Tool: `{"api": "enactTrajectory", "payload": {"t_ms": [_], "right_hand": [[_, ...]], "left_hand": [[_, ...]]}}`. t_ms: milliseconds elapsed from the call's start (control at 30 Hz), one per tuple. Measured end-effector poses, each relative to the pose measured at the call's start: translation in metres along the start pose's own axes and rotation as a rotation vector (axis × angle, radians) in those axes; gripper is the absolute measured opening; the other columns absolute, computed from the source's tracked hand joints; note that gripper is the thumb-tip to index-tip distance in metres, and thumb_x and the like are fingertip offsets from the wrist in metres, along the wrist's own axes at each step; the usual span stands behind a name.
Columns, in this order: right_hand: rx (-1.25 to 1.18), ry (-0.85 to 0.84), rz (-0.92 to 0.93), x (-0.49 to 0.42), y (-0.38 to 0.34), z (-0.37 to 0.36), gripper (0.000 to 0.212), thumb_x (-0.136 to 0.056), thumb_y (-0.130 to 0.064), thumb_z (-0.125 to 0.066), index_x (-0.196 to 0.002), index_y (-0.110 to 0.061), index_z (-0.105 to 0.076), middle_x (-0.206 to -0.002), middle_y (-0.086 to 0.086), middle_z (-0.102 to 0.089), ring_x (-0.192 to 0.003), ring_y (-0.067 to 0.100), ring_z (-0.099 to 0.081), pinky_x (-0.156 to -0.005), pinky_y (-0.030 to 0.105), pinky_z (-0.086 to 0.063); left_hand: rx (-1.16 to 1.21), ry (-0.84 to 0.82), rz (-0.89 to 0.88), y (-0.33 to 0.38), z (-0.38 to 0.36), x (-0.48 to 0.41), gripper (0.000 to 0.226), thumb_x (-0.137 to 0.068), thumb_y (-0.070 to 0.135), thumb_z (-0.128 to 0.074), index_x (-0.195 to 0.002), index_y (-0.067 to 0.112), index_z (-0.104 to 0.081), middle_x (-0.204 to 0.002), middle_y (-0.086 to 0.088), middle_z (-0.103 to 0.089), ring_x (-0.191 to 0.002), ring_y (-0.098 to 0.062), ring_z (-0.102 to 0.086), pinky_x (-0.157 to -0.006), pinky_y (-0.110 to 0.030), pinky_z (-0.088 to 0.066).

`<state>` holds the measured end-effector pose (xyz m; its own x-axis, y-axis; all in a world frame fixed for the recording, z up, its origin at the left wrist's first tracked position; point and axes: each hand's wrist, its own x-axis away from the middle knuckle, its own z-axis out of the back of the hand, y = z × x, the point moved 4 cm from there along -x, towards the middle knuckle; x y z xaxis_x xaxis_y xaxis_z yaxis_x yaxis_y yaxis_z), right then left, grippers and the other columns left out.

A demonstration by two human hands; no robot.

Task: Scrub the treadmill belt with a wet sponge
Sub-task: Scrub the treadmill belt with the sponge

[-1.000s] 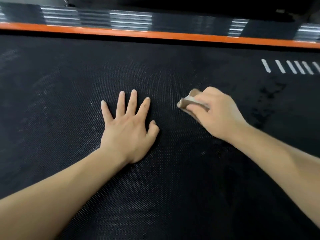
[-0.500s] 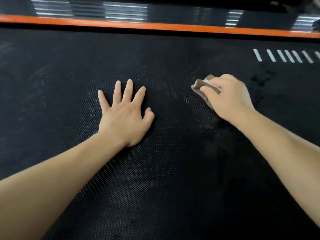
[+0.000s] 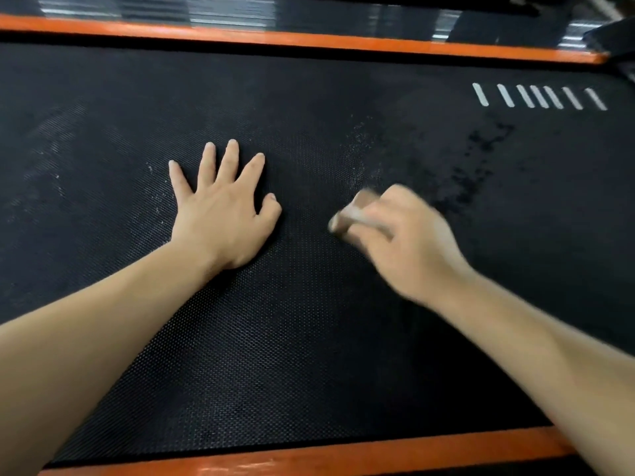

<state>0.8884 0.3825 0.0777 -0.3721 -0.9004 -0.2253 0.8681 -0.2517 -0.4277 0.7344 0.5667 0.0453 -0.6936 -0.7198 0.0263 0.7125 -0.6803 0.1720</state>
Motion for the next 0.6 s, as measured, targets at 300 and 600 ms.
{"api": "enactTrajectory", "payload": {"t_ms": [300,600], "right_hand": [[0.155,0.096,-0.179,0.002,0.039,0.017,0.03,-0.097,-0.048,-0.051,-0.11,-0.027,-0.069,-0.09,-0.003,-0.051,-0.088,0.023,-0.058,-0.074,0.036,-0.049],[0.061,0.087,-0.185,0.022,0.041,0.029,0.028,-0.097,-0.045,-0.053,-0.107,-0.029,-0.072,-0.086,-0.007,-0.051,-0.086,0.019,-0.06,-0.08,0.038,-0.053]], "left_hand": [[0.007,0.016,-0.008,0.002,0.001,0.002,0.066,-0.099,0.054,-0.028,-0.16,0.029,-0.024,-0.172,-0.007,-0.009,-0.158,-0.032,0.001,-0.121,-0.068,0.005],[0.135,0.015,-0.175,0.049,0.007,0.052,0.05,-0.104,0.043,-0.035,-0.151,0.026,-0.043,-0.166,-0.006,-0.03,-0.157,-0.029,-0.015,-0.122,-0.065,0.0]]}}
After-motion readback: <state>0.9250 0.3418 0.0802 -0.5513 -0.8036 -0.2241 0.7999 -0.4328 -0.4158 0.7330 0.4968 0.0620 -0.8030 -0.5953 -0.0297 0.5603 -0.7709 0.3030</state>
